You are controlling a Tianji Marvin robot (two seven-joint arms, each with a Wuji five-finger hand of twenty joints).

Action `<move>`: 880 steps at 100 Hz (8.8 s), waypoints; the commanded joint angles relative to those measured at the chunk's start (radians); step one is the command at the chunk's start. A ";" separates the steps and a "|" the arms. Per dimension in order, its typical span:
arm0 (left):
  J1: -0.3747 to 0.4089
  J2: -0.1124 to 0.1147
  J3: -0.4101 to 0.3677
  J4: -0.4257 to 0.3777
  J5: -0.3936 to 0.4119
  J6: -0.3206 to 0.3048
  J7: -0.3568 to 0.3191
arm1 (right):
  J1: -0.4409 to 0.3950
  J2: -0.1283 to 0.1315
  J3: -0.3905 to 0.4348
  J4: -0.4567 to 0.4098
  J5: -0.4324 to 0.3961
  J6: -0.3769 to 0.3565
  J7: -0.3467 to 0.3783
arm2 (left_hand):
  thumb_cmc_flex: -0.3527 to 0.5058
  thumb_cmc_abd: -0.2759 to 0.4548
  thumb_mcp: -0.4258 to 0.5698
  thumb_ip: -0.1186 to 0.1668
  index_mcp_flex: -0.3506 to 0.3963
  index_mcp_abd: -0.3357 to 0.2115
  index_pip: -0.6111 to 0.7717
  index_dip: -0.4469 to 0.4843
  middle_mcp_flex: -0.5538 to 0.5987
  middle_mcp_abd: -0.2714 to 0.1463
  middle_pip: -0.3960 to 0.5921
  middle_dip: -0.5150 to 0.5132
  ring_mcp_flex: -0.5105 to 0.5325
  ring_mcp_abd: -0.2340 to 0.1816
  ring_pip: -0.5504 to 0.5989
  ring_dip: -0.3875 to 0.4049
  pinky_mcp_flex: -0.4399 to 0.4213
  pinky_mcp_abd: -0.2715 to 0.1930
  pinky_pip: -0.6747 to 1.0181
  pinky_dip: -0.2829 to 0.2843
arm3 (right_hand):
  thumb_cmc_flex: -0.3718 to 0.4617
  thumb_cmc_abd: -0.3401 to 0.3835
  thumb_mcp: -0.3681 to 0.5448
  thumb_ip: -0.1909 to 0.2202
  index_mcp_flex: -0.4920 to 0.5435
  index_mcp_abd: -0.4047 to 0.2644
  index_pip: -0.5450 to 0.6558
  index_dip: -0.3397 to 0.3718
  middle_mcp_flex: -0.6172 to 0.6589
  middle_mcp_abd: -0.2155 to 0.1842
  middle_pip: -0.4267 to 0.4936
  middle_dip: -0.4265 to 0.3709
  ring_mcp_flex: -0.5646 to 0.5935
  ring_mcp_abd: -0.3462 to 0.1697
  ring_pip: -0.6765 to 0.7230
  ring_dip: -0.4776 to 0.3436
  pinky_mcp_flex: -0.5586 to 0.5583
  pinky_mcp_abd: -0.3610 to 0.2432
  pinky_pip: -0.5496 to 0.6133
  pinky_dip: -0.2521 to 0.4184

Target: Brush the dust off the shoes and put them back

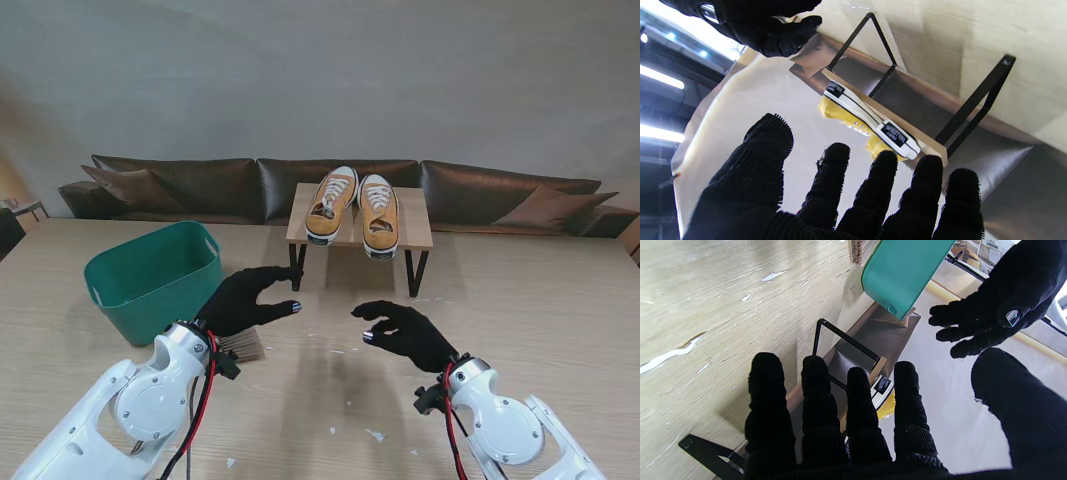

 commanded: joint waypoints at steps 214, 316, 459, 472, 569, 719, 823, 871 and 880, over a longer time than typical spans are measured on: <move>-0.770 -0.069 0.613 0.587 0.205 0.313 -0.008 | 0.008 -0.003 0.014 0.008 0.084 0.063 0.057 | 0.091 -0.345 0.297 -0.092 0.077 -0.092 0.806 0.521 0.041 -0.096 0.613 0.912 0.304 -0.221 1.046 0.557 0.220 -0.138 1.186 0.213 | -0.027 0.028 -0.011 0.023 -0.022 -0.017 0.000 -0.016 0.024 -0.018 0.009 -0.016 0.022 -0.004 0.001 -0.002 -0.220 -0.022 -0.010 0.016; -0.664 -0.056 0.478 0.517 0.404 0.219 0.320 | 0.012 -0.004 0.006 0.016 0.105 0.076 0.067 | 0.115 -0.431 0.491 -0.108 0.174 0.062 1.195 0.613 0.547 -0.250 0.443 0.901 0.746 -0.248 0.872 0.401 0.576 -0.061 1.234 -0.090 | -0.022 0.043 -0.003 0.023 -0.013 0.002 0.011 -0.020 0.032 -0.009 0.012 -0.016 0.024 -0.003 0.001 -0.002 -0.219 -0.019 -0.013 0.019; 0.052 0.072 -0.089 -0.347 0.371 -0.005 -0.302 | -0.014 0.000 0.015 -0.027 0.101 0.107 0.078 | 0.123 -0.419 0.468 -0.111 0.168 0.047 1.180 0.643 0.554 -0.254 0.414 0.899 0.761 -0.271 0.797 0.420 0.569 -0.061 1.185 -0.111 | -0.023 0.049 -0.002 0.022 -0.010 0.007 0.014 -0.026 0.033 -0.008 0.013 -0.017 0.025 -0.002 0.002 -0.003 -0.219 -0.019 -0.013 0.019; 0.051 0.073 -0.070 -0.314 0.380 -0.007 -0.297 | -0.016 0.000 0.018 -0.028 0.103 0.110 0.079 | 0.129 -0.416 0.457 -0.115 0.167 0.045 1.176 0.646 0.549 -0.253 0.409 0.899 0.749 -0.263 0.786 0.421 0.550 -0.062 1.176 -0.107 | -0.022 0.050 -0.002 0.022 -0.008 0.006 0.015 -0.026 0.034 -0.007 0.013 -0.016 0.024 -0.003 0.001 -0.003 -0.219 -0.020 -0.013 0.019; -0.149 0.060 0.218 0.094 0.389 0.059 -0.129 | -0.012 -0.002 0.024 -0.022 0.115 0.126 0.080 | 0.139 -0.449 0.416 -0.118 0.209 -0.020 1.116 0.623 0.537 -0.252 0.348 0.879 0.649 -0.210 0.789 0.431 0.441 -0.086 1.215 -0.049 | -0.022 0.051 -0.001 0.022 -0.008 0.007 0.015 -0.027 0.036 -0.006 0.014 -0.016 0.024 -0.001 0.002 -0.002 -0.221 -0.019 -0.015 0.020; -0.012 0.079 0.108 -0.024 0.406 0.112 -0.258 | 0.003 -0.004 0.009 -0.001 0.137 0.142 0.088 | -0.065 -0.164 0.357 -0.041 0.108 -0.047 0.119 0.100 0.213 -0.105 0.153 0.275 0.315 -0.107 0.446 0.281 0.120 -0.067 0.943 0.006 | -0.020 0.055 0.001 0.022 -0.004 0.013 0.019 -0.029 0.038 -0.003 0.015 -0.016 0.025 0.000 0.001 -0.002 -0.220 -0.018 -0.019 0.022; 0.077 0.019 -0.079 -0.020 0.115 0.047 -0.048 | -0.040 -0.005 0.055 -0.124 -0.057 0.172 0.000 | -0.038 -0.060 0.125 -0.005 0.068 -0.007 0.057 0.070 0.092 -0.091 0.026 0.036 0.106 -0.046 0.017 0.005 -0.064 -0.014 0.379 -0.115 | -0.030 0.036 -0.010 0.021 -0.021 -0.004 0.012 -0.031 0.042 -0.008 0.016 -0.016 0.033 0.003 0.006 0.000 -0.205 -0.021 -0.006 0.030; 0.137 0.009 -0.144 -0.043 0.095 0.041 -0.005 | -0.022 0.013 0.135 -0.286 -0.310 0.244 0.015 | -0.017 -0.037 0.096 0.000 0.078 0.009 0.058 0.069 0.098 -0.081 0.026 0.036 0.101 -0.033 0.012 0.005 -0.063 -0.005 0.349 -0.095 | -0.051 -0.007 -0.017 0.024 -0.028 -0.030 -0.002 -0.023 0.085 -0.021 0.105 0.059 0.144 0.017 0.197 0.090 -0.111 -0.027 0.216 0.052; 0.134 0.009 -0.140 -0.041 0.090 0.045 -0.011 | 0.006 0.018 0.129 -0.299 -0.378 0.269 0.023 | -0.013 -0.032 0.091 0.001 0.080 0.009 0.058 0.069 0.099 -0.078 0.026 0.037 0.102 -0.033 0.013 0.005 -0.064 -0.005 0.344 -0.091 | -0.057 -0.023 -0.018 0.024 -0.045 -0.054 -0.012 -0.018 0.088 -0.032 0.135 0.087 0.172 0.015 0.271 0.121 -0.087 -0.030 0.270 0.049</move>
